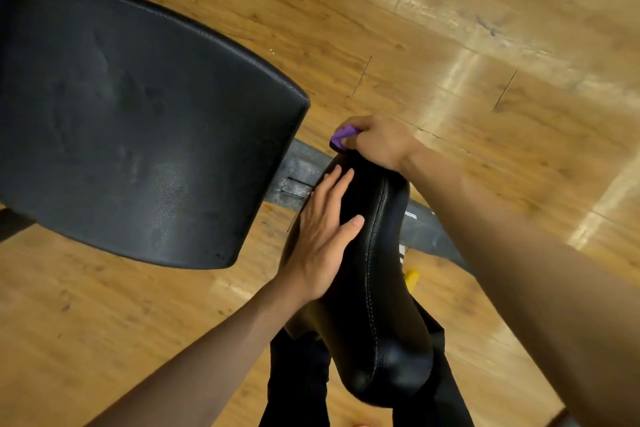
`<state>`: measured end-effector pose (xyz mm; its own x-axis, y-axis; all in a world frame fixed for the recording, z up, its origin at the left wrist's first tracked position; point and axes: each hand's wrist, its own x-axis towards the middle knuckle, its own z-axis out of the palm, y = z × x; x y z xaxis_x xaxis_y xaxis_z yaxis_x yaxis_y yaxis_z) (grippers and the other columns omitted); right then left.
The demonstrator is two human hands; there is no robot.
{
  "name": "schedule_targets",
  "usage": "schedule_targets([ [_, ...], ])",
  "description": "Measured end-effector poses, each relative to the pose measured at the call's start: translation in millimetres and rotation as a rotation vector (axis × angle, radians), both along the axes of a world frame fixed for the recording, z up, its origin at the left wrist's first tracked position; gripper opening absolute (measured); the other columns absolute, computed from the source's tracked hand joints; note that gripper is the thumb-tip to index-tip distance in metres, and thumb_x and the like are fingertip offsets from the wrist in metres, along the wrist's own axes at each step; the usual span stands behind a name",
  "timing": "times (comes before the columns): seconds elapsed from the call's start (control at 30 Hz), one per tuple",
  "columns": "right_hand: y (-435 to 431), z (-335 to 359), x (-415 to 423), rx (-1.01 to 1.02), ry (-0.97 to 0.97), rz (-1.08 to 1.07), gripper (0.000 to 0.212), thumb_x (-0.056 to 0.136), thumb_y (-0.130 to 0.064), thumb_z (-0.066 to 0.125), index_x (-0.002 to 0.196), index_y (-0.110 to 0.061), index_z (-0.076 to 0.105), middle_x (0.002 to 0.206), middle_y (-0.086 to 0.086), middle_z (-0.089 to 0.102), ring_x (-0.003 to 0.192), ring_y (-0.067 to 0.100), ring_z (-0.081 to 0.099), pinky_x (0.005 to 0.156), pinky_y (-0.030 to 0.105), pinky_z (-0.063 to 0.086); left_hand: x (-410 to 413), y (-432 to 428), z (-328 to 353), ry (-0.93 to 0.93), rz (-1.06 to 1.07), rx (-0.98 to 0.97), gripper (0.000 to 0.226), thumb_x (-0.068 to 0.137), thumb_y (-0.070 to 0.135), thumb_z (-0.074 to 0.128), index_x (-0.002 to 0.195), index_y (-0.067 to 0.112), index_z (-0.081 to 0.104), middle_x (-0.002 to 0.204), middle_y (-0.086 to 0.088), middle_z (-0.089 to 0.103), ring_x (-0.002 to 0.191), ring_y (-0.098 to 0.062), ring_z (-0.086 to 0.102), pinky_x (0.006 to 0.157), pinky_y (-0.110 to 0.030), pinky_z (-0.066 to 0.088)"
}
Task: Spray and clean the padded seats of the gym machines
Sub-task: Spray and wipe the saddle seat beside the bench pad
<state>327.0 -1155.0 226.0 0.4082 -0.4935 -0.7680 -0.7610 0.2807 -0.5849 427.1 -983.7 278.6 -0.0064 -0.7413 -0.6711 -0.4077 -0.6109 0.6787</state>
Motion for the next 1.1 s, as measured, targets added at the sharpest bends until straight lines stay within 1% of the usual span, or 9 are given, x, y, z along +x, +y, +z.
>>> schedule_targets([
  [0.2, 97, 73, -57, -0.332, -0.210, -0.233, 0.050, 0.100, -0.006, 0.053, 0.149, -0.019, 0.046, 0.158, -0.003, 0.038, 0.151, 0.010, 0.021, 0.118, 0.013, 0.017, -1, -3, 4, 0.020, 0.016, 0.008, 0.059, 0.092, 0.054, 0.030, 0.149, 0.059, 0.017, 0.162, 0.033, 0.007, 0.151, 0.008, 0.006, 0.126, -0.051, 0.013],
  [0.33, 128, 80, -50, -0.335, -0.138, -0.274, 0.057, 0.101, -0.009, 0.052, 0.154, -0.021, 0.034, 0.166, -0.003, 0.016, 0.154, 0.011, 0.001, 0.118, 0.010, 0.006, -2, -5, 7, 0.018, 0.017, -0.005, 0.059, 0.092, 0.053, 0.029, 0.149, 0.059, 0.016, 0.164, 0.029, 0.007, 0.152, 0.005, 0.007, 0.125, -0.053, 0.013],
  [0.43, 92, 65, -39, -0.373, -0.025, -0.166, 0.045, 0.102, -0.018, 0.052, 0.146, -0.014, 0.047, 0.157, 0.006, 0.039, 0.151, 0.024, 0.024, 0.119, 0.025, 0.024, -2, -6, 5, 0.031, 0.023, 0.009, 0.057, 0.093, 0.054, 0.027, 0.149, 0.058, 0.016, 0.163, 0.031, 0.006, 0.152, 0.005, 0.006, 0.125, -0.054, 0.012],
  [0.53, 39, 45, -25, -0.260, 0.068, -0.007, 0.026, 0.101, -0.023, 0.053, 0.124, -0.020, 0.066, 0.131, 0.003, 0.063, 0.121, 0.026, 0.058, 0.095, 0.029, 0.044, -2, -5, 2, 0.028, 0.046, 0.032, 0.057, 0.098, 0.047, 0.028, 0.154, 0.052, 0.019, 0.162, 0.034, 0.006, 0.151, 0.007, 0.005, 0.125, -0.055, 0.009],
  [0.63, 0, 29, -5, -0.026, 0.096, 0.164, 0.022, 0.100, -0.023, 0.053, 0.112, -0.026, 0.072, 0.115, -0.002, 0.069, 0.110, 0.016, 0.059, 0.081, 0.021, 0.037, -2, -4, 1, 0.033, 0.047, 0.033, 0.056, 0.099, 0.043, 0.028, 0.154, 0.053, 0.020, 0.161, 0.034, 0.007, 0.151, 0.007, 0.006, 0.125, -0.055, 0.008],
  [0.8, -19, -8, 31, 0.017, 0.238, 0.389, 0.030, 0.097, -0.026, 0.050, 0.115, -0.016, 0.072, 0.120, 0.006, 0.069, 0.111, 0.025, 0.061, 0.094, 0.033, 0.050, -3, -4, 1, 0.037, 0.059, 0.023, 0.055, 0.100, 0.042, 0.029, 0.152, 0.055, 0.020, 0.161, 0.034, 0.008, 0.151, 0.007, 0.007, 0.125, -0.054, 0.009],
  [0.9, -4, -2, 23, -0.144, 0.210, 0.274, 0.023, 0.095, -0.025, 0.051, 0.103, -0.025, 0.072, 0.114, 0.003, 0.071, 0.105, 0.026, 0.063, 0.082, 0.030, 0.049, -1, -1, 0, 0.050, 0.068, 0.009, 0.051, 0.099, 0.048, 0.029, 0.147, 0.063, 0.020, 0.161, 0.034, 0.010, 0.152, 0.004, 0.009, 0.124, -0.056, 0.012],
  [1.0, 40, 28, -7, -0.425, 0.100, 0.046, 0.026, 0.097, -0.022, 0.053, 0.121, -0.022, 0.065, 0.119, 0.004, 0.065, 0.107, 0.030, 0.061, 0.080, 0.034, 0.048, 0, 0, -3, 0.063, 0.108, -0.007, 0.050, 0.096, 0.052, 0.030, 0.143, 0.066, 0.023, 0.160, 0.034, 0.014, 0.152, 0.001, 0.014, 0.124, -0.055, 0.016],
  [1.1, 93, 63, -33, -0.478, -0.049, -0.216, 0.046, 0.100, -0.014, 0.054, 0.146, -0.017, 0.049, 0.148, 0.005, 0.050, 0.139, 0.025, 0.044, 0.110, 0.032, 0.040, 0, -1, 0, 0.060, 0.093, -0.025, 0.051, 0.095, 0.049, 0.030, 0.143, 0.066, 0.022, 0.161, 0.030, 0.015, 0.152, 0.002, 0.014, 0.125, -0.052, 0.017],
])
